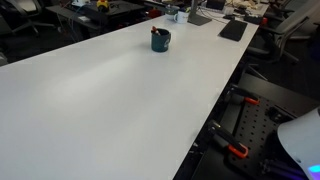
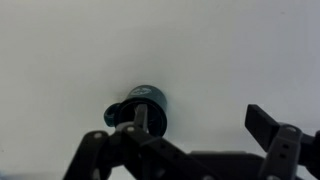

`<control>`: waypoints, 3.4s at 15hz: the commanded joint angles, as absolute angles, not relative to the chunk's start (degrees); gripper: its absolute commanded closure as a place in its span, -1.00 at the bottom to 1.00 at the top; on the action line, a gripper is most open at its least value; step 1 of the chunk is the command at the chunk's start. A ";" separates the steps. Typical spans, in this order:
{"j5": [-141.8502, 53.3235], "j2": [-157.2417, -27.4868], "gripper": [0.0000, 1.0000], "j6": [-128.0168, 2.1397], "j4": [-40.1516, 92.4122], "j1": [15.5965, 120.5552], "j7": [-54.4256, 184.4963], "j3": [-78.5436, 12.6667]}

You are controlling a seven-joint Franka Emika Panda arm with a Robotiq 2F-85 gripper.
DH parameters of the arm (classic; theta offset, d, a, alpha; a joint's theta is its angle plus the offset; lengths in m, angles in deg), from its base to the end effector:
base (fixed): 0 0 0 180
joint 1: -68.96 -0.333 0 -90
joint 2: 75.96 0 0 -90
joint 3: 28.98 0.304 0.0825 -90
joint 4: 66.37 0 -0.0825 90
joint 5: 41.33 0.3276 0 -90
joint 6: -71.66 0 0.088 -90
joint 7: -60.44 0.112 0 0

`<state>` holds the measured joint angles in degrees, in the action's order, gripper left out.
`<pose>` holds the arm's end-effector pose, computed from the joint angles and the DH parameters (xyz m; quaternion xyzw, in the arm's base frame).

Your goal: Take the marker out of the cup

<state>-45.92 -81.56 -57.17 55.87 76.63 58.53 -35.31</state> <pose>0.4954 -0.1254 0.3816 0.9961 -0.0802 0.0036 0.0377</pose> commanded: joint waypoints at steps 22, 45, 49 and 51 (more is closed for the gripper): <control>-56.45 -97.09 -0.81 -76.04 50.47 78.90 57.35 -40.59; -52.91 -104.26 -0.98 -83.29 47.32 83.50 43.87 -37.95; -50.07 -108.86 -1.00 -81.97 41.79 85.56 40.65 -34.74; -49.31 -111.06 -1.00 -82.37 39.13 86.54 38.79 -33.31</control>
